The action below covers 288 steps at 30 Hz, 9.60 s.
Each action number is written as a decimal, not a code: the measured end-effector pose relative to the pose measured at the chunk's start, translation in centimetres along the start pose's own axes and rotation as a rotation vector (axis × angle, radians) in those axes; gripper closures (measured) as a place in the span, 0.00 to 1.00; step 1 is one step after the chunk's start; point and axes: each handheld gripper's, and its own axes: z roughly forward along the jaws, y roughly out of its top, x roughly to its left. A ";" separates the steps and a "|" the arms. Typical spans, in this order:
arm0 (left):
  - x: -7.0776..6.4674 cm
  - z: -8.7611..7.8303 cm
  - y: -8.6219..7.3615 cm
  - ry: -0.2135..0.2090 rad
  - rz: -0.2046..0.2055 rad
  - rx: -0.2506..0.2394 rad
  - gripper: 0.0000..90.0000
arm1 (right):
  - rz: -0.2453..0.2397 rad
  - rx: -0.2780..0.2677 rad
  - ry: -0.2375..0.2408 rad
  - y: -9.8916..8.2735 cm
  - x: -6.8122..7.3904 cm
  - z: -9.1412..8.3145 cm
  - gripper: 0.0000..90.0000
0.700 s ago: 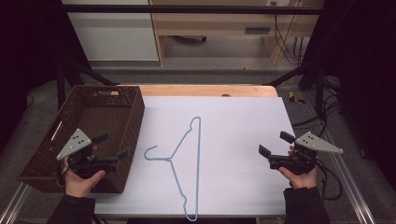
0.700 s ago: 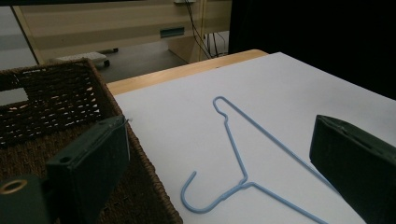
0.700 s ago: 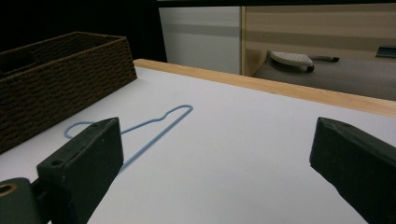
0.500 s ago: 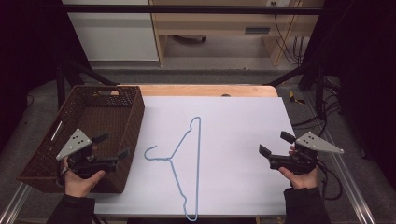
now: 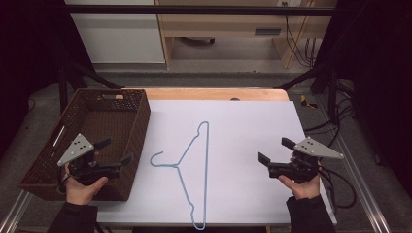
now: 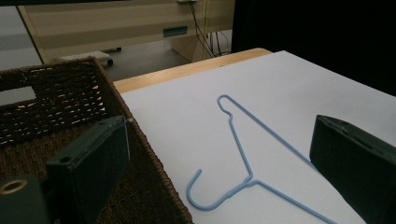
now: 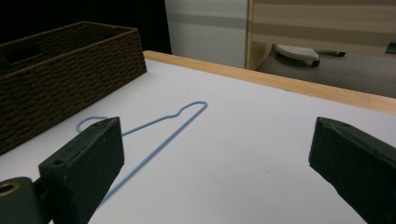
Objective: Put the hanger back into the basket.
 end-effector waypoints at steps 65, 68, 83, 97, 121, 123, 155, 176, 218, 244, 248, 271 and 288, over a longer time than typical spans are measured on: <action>0.7 0.0 -0.3 0.007 -0.007 0.015 0.06 | -0.147 0.398 0.151 -3.1 16.7 15.9 0.28; 0.7 0.0 -0.3 0.007 -0.007 0.014 0.06 | -0.131 0.419 0.139 -3.8 17.1 16.4 0.34; 0.6 0.0 -0.3 0.008 -0.005 0.013 0.06 | -0.161 0.506 0.105 -6.3 18.4 18.4 0.53; 0.5 0.2 -0.3 0.008 -0.008 0.015 0.06 | -0.159 0.544 0.069 -7.4 19.0 18.6 0.74; 0.4 0.4 -0.4 0.005 -0.008 0.020 0.06 | -0.028 0.606 0.021 -6.8 19.2 18.8 0.96; 0.3 0.4 -0.4 0.004 -0.008 0.021 0.06 | -0.015 0.607 0.025 -6.8 19.2 18.8 0.96; 0.1 0.3 -0.3 -0.005 0.000 0.021 0.06 | -0.072 0.600 0.012 -6.9 19.0 18.6 0.97; -1.1 0.3 0.2 -0.041 0.018 0.003 0.06 | 0.012 0.467 0.103 -2.9 15.9 15.3 0.97; -6.6 12.3 -1.1 -0.263 -0.042 0.122 0.51 | 0.062 0.372 0.149 -1.9 12.6 11.8 0.97; -8.2 12.6 -1.5 -0.245 0.036 0.119 0.95 | 0.014 0.417 0.165 -3.0 13.2 12.0 0.90; -8.4 12.7 -1.4 -0.241 0.037 0.123 0.95 | -0.012 0.408 0.146 -3.2 13.2 12.1 0.76; -8.5 11.8 -0.9 -0.220 0.043 0.104 0.76 | -0.132 0.463 -0.008 -3.1 14.1 12.9 0.98; -8.7 8.0 -0.3 -0.136 0.189 0.088 0.30 | -0.166 0.398 0.210 1.8 9.1 8.8 0.98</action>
